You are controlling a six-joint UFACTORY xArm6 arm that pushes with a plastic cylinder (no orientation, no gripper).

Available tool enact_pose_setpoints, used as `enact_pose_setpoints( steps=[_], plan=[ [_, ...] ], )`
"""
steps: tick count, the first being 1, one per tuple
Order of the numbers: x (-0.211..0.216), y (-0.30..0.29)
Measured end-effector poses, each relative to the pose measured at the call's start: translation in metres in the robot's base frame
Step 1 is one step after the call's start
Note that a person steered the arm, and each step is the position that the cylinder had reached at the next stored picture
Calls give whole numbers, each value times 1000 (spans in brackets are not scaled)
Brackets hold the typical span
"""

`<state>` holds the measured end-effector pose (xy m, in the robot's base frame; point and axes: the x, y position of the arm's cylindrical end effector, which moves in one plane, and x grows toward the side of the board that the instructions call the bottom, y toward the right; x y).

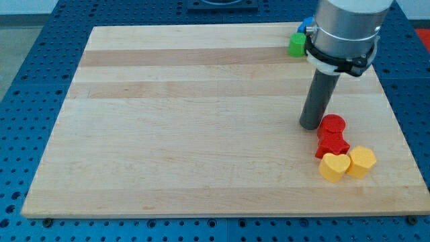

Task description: Push the red circle into the red star

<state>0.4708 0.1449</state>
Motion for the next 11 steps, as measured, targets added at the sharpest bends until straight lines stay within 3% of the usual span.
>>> enact_pose_setpoints(
  steps=[2,5,11],
  plan=[
    [-12,11],
    [14,30],
    [18,30]
  ],
)
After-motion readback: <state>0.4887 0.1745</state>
